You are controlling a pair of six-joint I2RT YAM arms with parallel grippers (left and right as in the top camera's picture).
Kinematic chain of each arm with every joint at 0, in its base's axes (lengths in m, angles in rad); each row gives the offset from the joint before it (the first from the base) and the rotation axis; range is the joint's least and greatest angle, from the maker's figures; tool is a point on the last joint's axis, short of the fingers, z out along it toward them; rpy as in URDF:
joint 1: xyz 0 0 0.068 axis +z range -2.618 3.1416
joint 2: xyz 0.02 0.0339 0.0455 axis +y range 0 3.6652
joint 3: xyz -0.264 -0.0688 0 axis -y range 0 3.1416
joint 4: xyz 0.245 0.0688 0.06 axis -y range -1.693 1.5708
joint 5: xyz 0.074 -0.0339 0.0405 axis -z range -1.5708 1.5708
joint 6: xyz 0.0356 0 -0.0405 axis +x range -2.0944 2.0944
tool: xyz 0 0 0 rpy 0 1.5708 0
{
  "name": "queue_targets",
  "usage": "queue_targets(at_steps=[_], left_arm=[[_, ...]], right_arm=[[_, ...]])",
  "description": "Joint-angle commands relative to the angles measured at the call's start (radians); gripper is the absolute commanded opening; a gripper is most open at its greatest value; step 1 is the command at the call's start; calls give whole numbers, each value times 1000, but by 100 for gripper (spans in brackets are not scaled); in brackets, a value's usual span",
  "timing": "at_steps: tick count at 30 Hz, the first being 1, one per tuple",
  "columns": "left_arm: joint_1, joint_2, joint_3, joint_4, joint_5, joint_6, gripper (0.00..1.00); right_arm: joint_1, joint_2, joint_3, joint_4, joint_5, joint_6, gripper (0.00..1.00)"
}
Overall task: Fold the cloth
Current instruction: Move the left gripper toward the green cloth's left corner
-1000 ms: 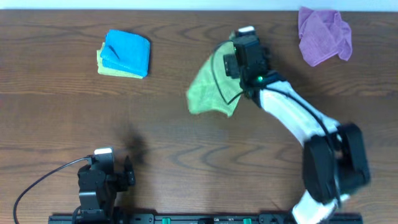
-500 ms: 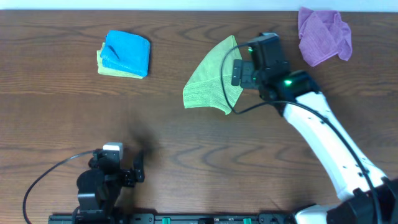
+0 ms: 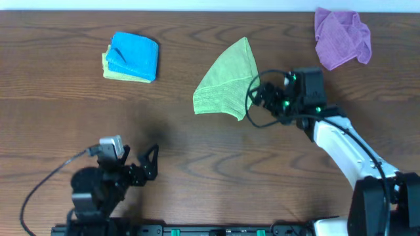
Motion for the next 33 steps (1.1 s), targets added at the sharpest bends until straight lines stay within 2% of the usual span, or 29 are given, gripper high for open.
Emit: queue_targets(at_steps=[1,7,13,16,19,24,33], left_arm=[[-5,164,133,-33,47,-29,95],[-5,520,390,-134,120,-29,95],[-5,774,539,-144,368,-24,95],[-5,850,549,-115,427,-36,95],[-5,909,547,-120,425,-136,95],[-5,991,547,-68,418,-219,95],[-5,1042,547,-19,418,-246,95]], right_arm=[[-6,1,-56,29,-141,60,95],[-4,1,-106,80,-141,108,91],[16,3,-114,100,-79,139,87],[26,11,-115,123,-68,145,86],[35,35,-115,163,-62,153,85],[40,102,-115,219,-53,180,84],[45,205,-115,319,-44,243,82]])
